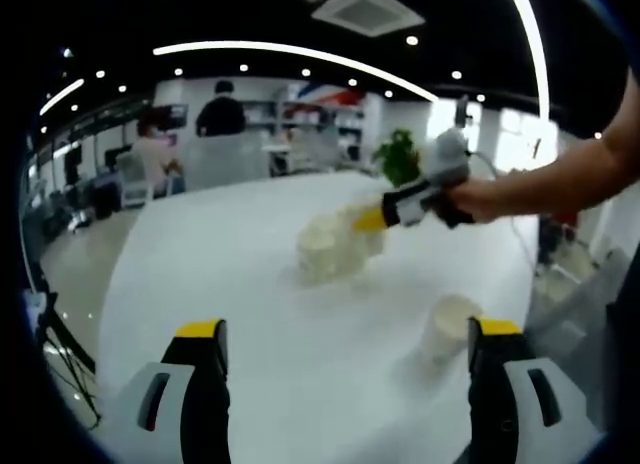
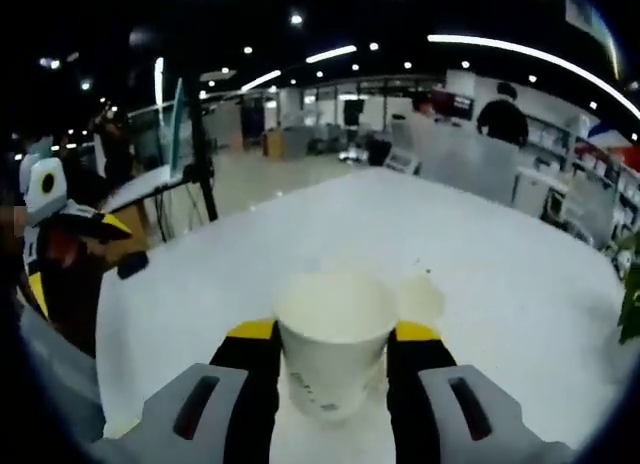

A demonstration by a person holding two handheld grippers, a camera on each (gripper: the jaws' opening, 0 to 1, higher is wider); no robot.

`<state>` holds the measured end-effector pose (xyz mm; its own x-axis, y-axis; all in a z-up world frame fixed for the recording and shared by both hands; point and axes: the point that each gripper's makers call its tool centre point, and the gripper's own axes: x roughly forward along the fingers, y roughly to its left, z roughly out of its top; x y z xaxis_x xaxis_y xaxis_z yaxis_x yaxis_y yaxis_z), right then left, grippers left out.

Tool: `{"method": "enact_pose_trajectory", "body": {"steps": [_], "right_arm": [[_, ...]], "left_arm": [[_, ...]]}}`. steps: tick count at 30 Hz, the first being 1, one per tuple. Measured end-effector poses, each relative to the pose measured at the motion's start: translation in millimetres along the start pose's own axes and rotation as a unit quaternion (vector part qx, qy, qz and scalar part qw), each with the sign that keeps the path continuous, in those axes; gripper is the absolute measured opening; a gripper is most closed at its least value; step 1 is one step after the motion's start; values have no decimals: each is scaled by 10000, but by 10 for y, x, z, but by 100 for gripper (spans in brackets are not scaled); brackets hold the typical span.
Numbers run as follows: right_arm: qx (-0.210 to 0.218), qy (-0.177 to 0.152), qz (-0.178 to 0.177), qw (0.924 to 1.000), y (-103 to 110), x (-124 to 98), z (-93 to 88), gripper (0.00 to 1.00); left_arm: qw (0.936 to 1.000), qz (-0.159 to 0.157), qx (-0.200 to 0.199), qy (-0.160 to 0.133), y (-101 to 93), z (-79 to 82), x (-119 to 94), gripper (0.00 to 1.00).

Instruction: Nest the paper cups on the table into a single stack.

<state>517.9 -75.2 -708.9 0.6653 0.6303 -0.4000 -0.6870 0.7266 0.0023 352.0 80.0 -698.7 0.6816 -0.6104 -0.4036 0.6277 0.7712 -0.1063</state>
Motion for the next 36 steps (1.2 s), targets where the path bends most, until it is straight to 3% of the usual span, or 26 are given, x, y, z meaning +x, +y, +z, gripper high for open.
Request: {"method": "enact_pose_trajectory", "body": {"steps": [3, 15, 36], "right_arm": [[13, -334, 2, 9994, -30, -56, 144, 39], [24, -1046, -272, 9941, -160, -203, 454, 39], [56, -1362, -216, 9904, -34, -380, 566, 39]], "left_arm": [[10000, -18, 9, -6, -2, 8, -13, 98], [10000, 39, 19, -73, 58, 57, -34, 98], [10000, -39, -3, -48, -37, 61, -12, 98]]}}
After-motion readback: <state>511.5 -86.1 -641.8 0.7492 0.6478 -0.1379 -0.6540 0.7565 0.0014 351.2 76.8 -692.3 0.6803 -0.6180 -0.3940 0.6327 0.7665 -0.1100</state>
